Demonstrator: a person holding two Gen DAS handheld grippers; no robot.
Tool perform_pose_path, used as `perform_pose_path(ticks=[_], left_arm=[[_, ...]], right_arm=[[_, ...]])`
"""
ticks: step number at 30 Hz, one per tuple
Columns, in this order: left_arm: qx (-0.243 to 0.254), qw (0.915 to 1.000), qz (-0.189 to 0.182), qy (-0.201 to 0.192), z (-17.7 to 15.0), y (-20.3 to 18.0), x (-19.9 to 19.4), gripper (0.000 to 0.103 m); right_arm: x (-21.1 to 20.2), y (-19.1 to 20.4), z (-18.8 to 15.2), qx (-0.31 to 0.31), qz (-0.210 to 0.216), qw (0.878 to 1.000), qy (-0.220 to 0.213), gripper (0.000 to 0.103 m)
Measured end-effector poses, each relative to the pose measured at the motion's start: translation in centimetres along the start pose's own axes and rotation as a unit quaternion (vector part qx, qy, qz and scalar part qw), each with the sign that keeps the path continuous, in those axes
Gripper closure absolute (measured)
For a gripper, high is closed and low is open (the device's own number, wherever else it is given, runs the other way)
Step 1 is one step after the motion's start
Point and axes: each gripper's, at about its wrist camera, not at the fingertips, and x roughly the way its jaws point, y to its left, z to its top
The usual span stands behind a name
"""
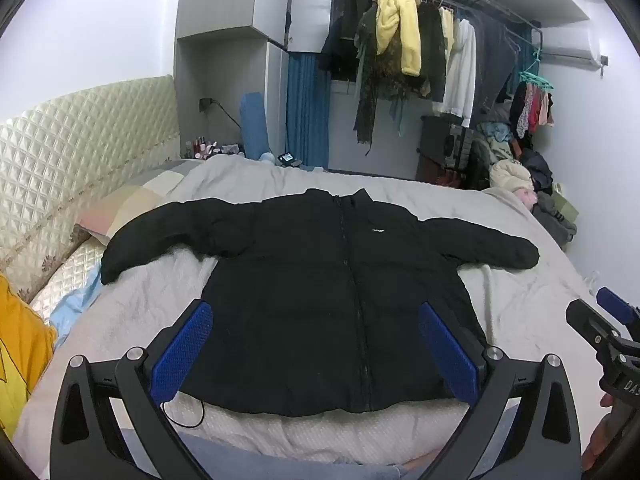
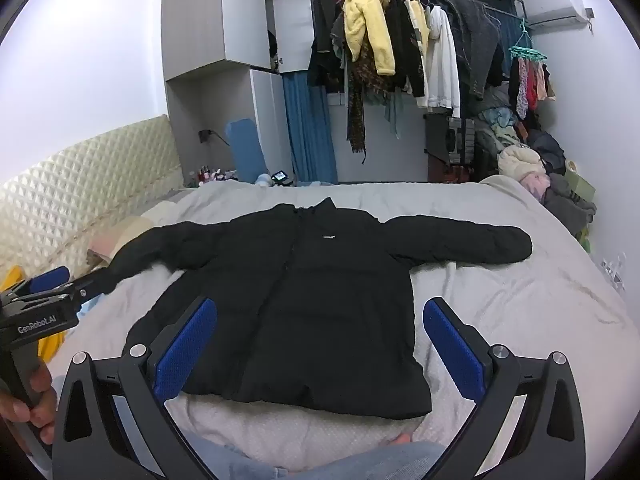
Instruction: Fold large clothes
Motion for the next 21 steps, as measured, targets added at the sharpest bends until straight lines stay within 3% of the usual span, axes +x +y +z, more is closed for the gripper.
perform_pose_path(ticks=[21], left_arm=[[0.002, 1.0, 0.003, 0.002, -0.52, 0.26, -0.53, 0.0]], right_arm=[[-0.27, -0.23, -0.5, -0.001, -0.015, 1.0, 0.01, 0.0]])
